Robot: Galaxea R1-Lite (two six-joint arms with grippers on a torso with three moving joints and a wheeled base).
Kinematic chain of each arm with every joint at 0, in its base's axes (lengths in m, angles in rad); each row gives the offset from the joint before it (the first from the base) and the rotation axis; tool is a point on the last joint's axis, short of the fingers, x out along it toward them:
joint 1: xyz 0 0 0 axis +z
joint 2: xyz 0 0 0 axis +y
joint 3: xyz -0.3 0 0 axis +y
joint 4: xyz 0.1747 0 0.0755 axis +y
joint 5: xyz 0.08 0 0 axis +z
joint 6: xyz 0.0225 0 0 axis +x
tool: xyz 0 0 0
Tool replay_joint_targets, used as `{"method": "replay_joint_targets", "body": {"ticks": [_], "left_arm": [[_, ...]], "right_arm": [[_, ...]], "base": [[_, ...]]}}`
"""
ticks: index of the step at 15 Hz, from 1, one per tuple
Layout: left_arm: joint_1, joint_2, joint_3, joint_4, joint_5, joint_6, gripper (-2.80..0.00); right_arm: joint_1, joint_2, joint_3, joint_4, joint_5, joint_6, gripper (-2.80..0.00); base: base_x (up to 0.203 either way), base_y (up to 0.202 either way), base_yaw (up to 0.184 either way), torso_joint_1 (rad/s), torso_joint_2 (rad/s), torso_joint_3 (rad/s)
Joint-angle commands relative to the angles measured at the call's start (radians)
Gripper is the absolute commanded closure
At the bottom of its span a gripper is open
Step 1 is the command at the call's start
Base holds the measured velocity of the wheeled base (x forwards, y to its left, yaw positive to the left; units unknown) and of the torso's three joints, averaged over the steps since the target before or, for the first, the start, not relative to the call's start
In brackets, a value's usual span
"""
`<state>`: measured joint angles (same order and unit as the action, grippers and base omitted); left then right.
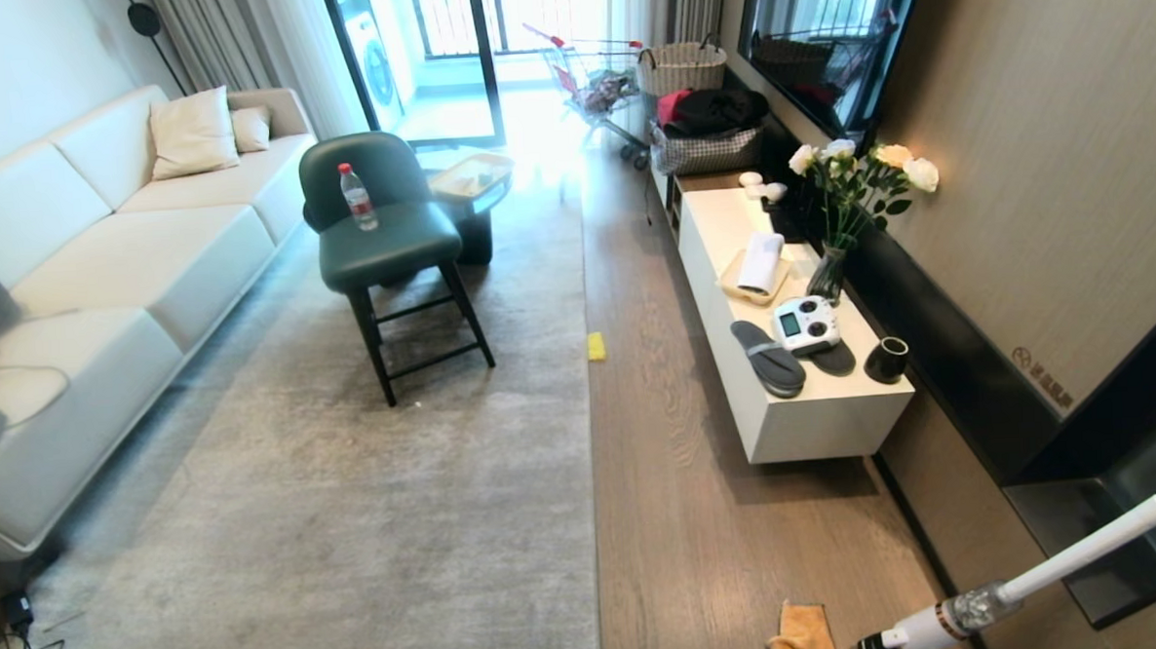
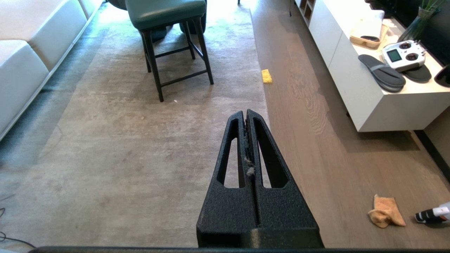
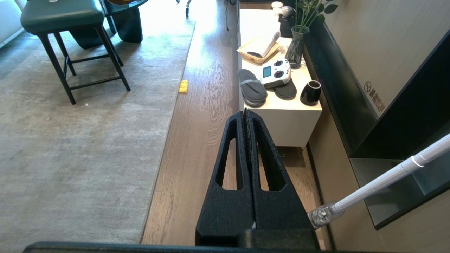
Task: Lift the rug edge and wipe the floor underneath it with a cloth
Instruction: Lift up the carpet
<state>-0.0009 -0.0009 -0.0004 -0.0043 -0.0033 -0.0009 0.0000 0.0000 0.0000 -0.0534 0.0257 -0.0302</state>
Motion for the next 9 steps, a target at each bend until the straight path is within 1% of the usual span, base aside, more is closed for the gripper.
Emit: {"method": "replay_joint_targets", "body": {"ticks": [1,9], "left_arm": [[0.001,0.001,0.000,0.000,0.000,0.000,0.00],[0.000,0.001,-0.001,0.000,0.000,0.000,0.00]], "right_arm": [[0.000,0.000,0.000,-0.001,0.000,0.000,0.00],[0.000,0.000,0.000,0.000,0.000,0.000,0.00]], "base": [[0.000,0.000,0.000,0.000,0.00,0.000],[0.000,0.000,0.000,0.000,0.00,0.000]]}}
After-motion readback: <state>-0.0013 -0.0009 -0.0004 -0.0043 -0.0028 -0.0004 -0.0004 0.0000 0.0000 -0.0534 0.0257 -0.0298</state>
